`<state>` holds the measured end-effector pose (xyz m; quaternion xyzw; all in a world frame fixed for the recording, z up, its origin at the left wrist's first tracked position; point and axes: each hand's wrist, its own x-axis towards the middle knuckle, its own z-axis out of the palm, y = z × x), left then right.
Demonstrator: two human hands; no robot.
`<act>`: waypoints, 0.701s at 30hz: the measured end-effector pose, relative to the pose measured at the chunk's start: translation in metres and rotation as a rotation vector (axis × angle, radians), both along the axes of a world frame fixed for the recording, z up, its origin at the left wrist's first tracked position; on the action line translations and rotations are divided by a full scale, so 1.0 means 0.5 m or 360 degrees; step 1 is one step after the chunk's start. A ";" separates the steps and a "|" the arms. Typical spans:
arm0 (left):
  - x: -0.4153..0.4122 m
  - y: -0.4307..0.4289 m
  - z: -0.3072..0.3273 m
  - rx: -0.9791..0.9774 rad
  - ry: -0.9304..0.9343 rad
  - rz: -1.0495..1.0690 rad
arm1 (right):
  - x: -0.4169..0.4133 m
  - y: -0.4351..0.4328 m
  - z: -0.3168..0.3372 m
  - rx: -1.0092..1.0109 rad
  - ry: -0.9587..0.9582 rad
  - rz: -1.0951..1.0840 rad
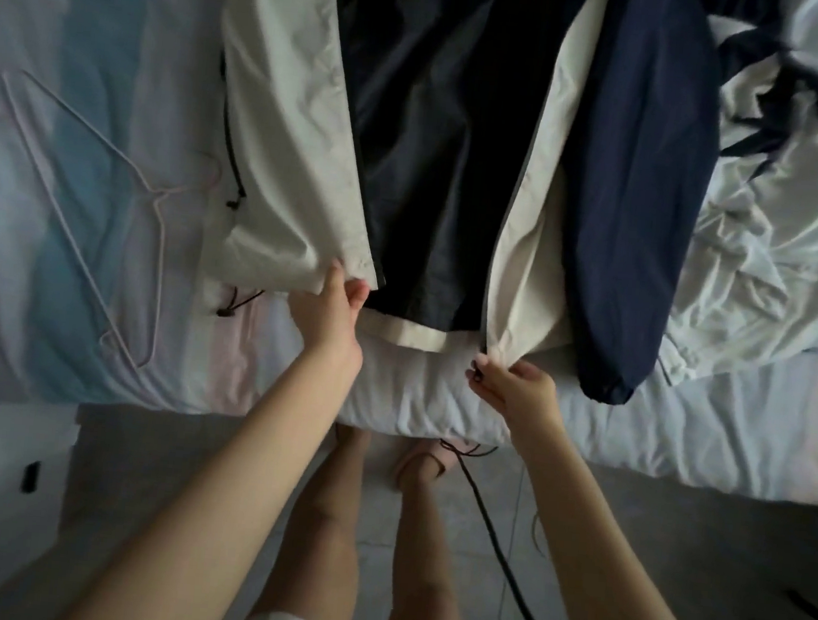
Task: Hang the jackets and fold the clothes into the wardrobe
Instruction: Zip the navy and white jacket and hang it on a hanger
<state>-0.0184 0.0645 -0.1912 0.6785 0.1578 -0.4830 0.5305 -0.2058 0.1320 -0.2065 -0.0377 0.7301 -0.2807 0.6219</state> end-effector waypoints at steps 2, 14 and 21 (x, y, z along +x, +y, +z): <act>-0.035 0.034 0.019 -0.0057 0.0047 -0.0112 | -0.013 0.005 0.028 -0.0115 -0.0078 0.0019; -0.122 0.104 0.124 -0.0184 0.0107 -0.0953 | -0.036 -0.031 0.182 -0.0447 -0.0482 0.0253; -0.105 0.100 0.151 -0.0414 0.0261 -0.1005 | -0.018 -0.023 0.183 -0.0480 -0.0665 0.0106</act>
